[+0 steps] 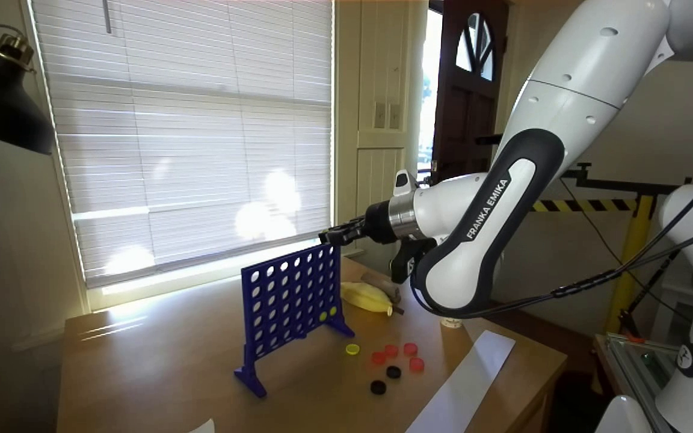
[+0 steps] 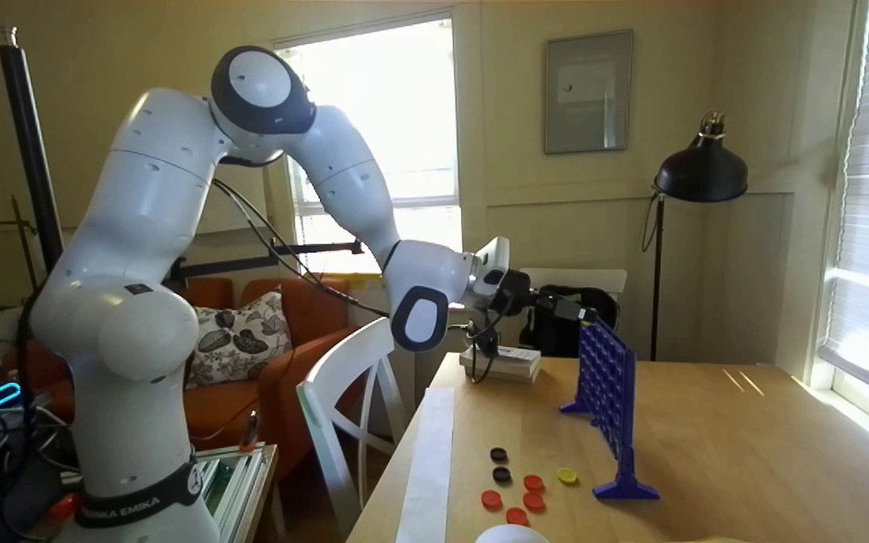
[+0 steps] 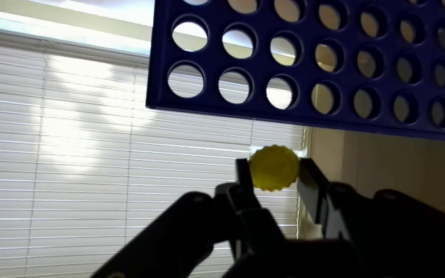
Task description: Place one yellow ring in the fifth line of the blue object
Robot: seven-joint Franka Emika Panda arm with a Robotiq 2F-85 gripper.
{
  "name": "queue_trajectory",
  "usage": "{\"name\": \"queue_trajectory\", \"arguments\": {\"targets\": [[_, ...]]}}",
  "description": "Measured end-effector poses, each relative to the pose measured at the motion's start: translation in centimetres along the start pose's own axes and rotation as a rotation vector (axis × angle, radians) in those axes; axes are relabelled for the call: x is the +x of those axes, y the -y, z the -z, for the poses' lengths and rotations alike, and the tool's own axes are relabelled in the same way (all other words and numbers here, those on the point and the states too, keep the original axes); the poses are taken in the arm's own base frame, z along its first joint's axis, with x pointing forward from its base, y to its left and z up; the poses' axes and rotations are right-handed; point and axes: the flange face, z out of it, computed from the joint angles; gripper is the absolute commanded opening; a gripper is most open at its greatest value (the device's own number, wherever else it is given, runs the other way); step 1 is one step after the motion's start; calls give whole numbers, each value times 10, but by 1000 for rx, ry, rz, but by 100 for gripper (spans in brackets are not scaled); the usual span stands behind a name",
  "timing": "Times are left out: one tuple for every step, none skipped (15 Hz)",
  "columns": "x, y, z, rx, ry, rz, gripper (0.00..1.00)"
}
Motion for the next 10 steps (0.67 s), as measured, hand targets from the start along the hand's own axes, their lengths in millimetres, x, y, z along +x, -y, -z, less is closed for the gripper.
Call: {"name": "queue_trajectory", "arguments": {"targets": [[1,-1,-1,-1,5,-6,10],[2,-3,-2,-6,9,-13,10],[3,-6,-2,-13,14,-18,10],[3,-7,-3,-17,18,-22,10],[3,-8,-4,-20,22,-26,10],[4,-9,-5,-24,22,-28,10],[6,-9,-6,-26,19,-29,10],[7,-9,-6,-26,16,-30,10],[8,-9,-6,-26,15,-30,10],[8,-9,-6,-27,13,-30,10]]}}
